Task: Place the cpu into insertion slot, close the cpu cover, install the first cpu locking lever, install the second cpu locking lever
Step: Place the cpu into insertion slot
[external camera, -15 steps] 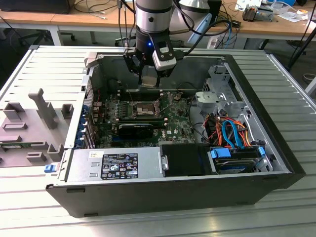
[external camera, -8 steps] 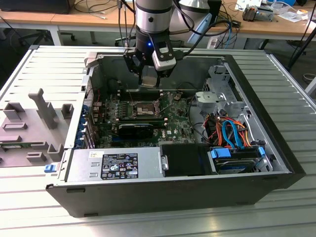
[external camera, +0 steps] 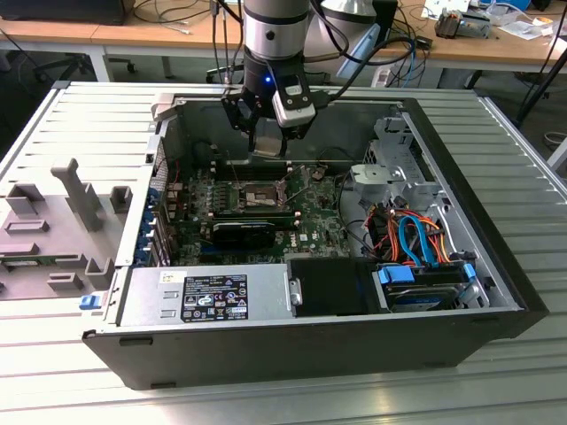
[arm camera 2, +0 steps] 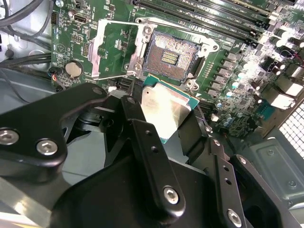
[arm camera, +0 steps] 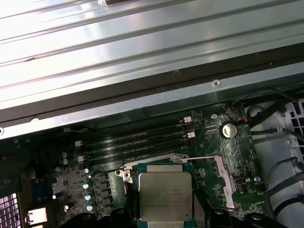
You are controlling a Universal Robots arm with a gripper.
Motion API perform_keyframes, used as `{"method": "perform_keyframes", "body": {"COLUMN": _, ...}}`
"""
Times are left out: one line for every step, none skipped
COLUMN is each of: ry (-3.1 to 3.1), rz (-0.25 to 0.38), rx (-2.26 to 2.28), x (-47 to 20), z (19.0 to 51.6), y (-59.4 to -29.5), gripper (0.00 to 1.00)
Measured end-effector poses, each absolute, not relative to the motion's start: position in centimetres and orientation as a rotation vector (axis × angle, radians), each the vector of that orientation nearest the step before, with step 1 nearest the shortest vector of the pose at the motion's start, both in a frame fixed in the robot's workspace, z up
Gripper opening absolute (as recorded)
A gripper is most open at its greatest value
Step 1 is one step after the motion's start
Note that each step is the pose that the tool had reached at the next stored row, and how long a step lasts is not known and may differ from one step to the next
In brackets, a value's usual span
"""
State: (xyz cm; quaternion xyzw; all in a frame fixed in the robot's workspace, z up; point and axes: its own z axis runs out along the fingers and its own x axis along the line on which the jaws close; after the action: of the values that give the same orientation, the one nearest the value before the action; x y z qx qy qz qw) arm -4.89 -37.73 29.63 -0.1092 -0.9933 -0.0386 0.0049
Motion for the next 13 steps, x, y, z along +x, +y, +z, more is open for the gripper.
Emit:
{"method": "perform_keyframes", "body": {"ry": -3.11, "rz": -0.121, "rx": -0.345, "x": -4.89, "z": 29.63, "y": -37.73, "gripper": 0.54}}
{"method": "perform_keyframes", "body": {"ry": -3.11, "rz": -0.121, "rx": -0.346, "x": -4.89, "z": 29.62, "y": -37.73, "gripper": 0.54}}
{"method": "perform_keyframes", "body": {"ry": -3.11, "rz": -0.121, "rx": -0.35, "x": -4.89, "z": 29.62, "y": -37.73, "gripper": 0.54}}
{"method": "perform_keyframes", "body": {"ry": -3.11, "rz": -0.121, "rx": -0.353, "x": -4.89, "z": 29.61, "y": -37.73, "gripper": 0.54}}
{"method": "perform_keyframes", "body": {"ry": -3.109, "rz": -0.121, "rx": -0.356, "x": -4.9, "z": 29.6, "y": -37.73, "gripper": 0.54}}
{"method": "perform_keyframes", "body": {"ry": -3.109, "rz": -0.121, "rx": -0.358, "x": -4.89, "z": 29.6, "y": -37.73, "gripper": 0.54}}
{"method": "perform_keyframes", "body": {"ry": -3.109, "rz": -0.121, "rx": -0.36, "x": -4.89, "z": 29.6, "y": -37.73, "gripper": 0.54}}
{"method": "perform_keyframes", "body": {"ry": -3.109, "rz": -0.121, "rx": -0.362, "x": -4.89, "z": 29.59, "y": -37.73, "gripper": 0.54}}
{"method": "perform_keyframes", "body": {"ry": -3.109, "rz": -0.121, "rx": -0.364, "x": -4.89, "z": 29.59, "y": -37.73, "gripper": 0.54}}
{"method": "perform_keyframes", "body": {"ry": -3.109, "rz": -0.121, "rx": -0.366, "x": -4.89, "z": 29.58, "y": -37.73, "gripper": 0.54}}
{"method": "perform_keyframes", "body": {"ry": -3.108, "rz": -0.121, "rx": -0.368, "x": -4.89, "z": 29.58, "y": -37.73, "gripper": 0.54}}
{"method": "perform_keyframes", "body": {"ry": -3.108, "rz": -0.121, "rx": -0.37, "x": -4.89, "z": 29.57, "y": -37.73, "gripper": 0.54}}
{"method": "perform_keyframes", "body": {"ry": -3.108, "rz": -0.121, "rx": -0.373, "x": -4.89, "z": 29.57, "y": -37.73, "gripper": 0.54}}
